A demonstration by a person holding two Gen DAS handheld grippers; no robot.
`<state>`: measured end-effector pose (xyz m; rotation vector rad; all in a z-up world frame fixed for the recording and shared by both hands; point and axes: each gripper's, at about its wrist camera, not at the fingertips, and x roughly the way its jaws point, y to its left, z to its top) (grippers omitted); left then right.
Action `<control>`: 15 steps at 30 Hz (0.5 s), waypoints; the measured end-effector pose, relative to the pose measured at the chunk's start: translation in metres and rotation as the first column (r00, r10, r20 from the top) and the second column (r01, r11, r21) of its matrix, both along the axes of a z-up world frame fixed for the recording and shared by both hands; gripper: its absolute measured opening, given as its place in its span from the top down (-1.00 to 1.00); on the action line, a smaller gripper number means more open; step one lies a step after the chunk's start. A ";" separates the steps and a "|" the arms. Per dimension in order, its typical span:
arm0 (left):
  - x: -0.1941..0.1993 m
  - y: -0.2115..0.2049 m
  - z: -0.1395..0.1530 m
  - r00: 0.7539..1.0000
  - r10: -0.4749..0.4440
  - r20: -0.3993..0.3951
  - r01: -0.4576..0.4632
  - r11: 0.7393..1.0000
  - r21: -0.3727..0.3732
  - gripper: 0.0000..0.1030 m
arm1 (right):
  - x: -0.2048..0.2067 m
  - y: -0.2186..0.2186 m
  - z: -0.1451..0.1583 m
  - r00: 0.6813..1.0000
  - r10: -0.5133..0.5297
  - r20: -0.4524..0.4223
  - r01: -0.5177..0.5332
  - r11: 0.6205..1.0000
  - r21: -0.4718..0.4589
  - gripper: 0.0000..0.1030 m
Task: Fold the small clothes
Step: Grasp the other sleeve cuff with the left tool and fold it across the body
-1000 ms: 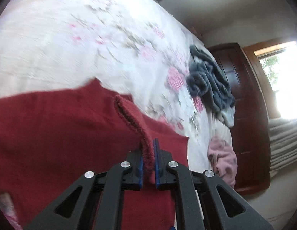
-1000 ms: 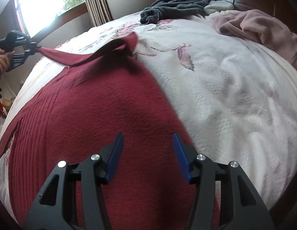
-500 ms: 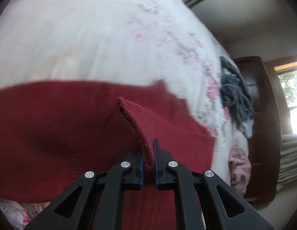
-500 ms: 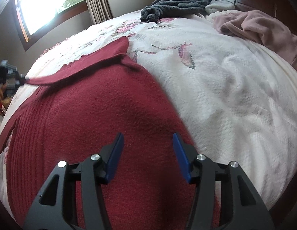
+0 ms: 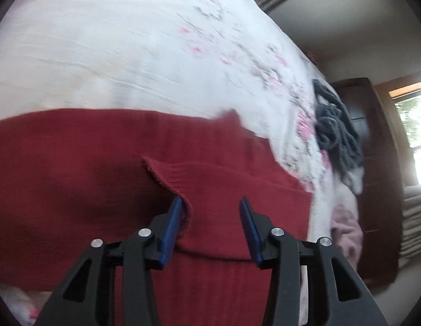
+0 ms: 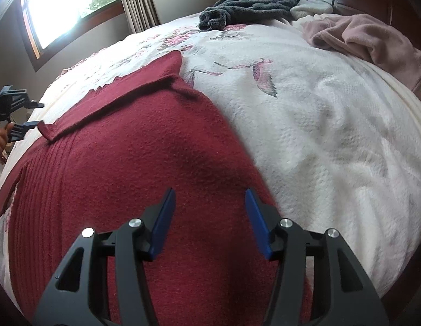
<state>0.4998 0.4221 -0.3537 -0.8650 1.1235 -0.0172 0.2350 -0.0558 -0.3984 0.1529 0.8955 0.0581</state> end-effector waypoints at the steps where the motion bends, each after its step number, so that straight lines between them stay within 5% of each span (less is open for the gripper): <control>1: 0.002 0.001 -0.004 1.000 0.016 -0.026 -0.016 1.000 0.015 0.16 | 0.000 0.000 0.000 1.000 -0.001 -0.001 0.001 1.000 0.000 -0.04; 5: -0.009 -0.006 0.028 0.999 0.045 -0.018 -0.040 0.977 0.211 0.20 | 0.001 0.000 -0.001 1.000 -0.004 -0.005 0.004 1.000 0.000 -0.04; 7: -0.018 -0.006 0.044 0.999 0.044 0.032 -0.050 0.970 0.240 0.16 | 0.001 0.001 -0.002 1.000 0.000 -0.008 0.000 1.000 -0.003 -0.05; 12: -0.004 -0.011 0.031 0.999 0.008 0.048 -0.017 0.982 0.186 0.14 | 0.001 0.001 -0.001 1.000 0.003 -0.004 -0.003 1.000 -0.008 -0.06; 15: 0.009 -0.015 -0.014 0.998 -0.006 -0.057 0.012 0.996 0.091 0.14 | 0.002 0.000 -0.002 1.000 -0.005 -0.009 0.005 1.000 -0.007 -0.06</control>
